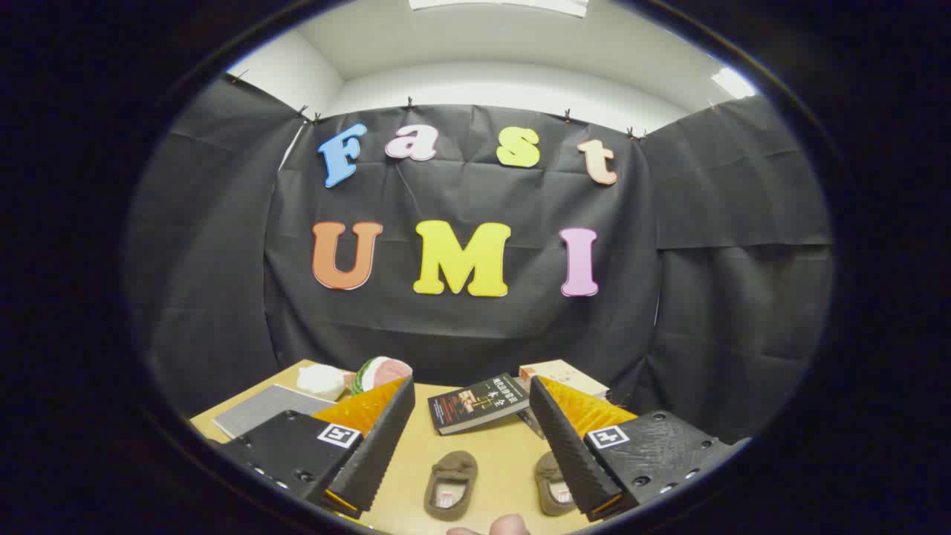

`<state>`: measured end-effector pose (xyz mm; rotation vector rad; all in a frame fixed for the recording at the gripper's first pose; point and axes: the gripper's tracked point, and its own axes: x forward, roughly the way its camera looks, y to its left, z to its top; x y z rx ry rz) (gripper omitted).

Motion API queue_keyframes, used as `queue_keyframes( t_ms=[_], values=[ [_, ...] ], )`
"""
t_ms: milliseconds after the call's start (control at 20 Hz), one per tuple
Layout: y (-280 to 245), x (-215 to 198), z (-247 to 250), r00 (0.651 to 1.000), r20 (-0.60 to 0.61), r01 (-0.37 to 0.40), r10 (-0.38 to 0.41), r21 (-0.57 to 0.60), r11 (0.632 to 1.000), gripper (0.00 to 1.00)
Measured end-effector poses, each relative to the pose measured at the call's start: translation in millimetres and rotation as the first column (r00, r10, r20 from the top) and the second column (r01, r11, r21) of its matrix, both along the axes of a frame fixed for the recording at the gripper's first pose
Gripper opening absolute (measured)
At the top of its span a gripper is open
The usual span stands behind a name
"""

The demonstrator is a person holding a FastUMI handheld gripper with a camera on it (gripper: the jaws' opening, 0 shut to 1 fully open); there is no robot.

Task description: Open the storage box then place both shoes into the box .Put the left shoe in first, then the right shoe, with the right side of both shoes facing outward in a uniform manner.

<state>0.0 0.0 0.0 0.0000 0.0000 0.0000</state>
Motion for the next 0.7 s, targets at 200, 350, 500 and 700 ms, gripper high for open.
queue_keyframes(
  t_ms=[200,350,500,700],
  values=[
    [-14.9,-1.6,-7.4,1.0,-0.007,0.007,-0.007,0.005,1.0,0.95],
    [-18.0,-3.1,-6.9,1.0,-0.01,0.002,-0.002,-0.011,1.0,0.95],
    [-23.2,-3.6,-4.8,1.0,0.001,0.0,0.0,-0.012,1.0,0.95],
    [-33.5,-3.6,-12.6,1.0,-0.019,0.0,0.0,0.013,1.0,0.95]
  ],
)
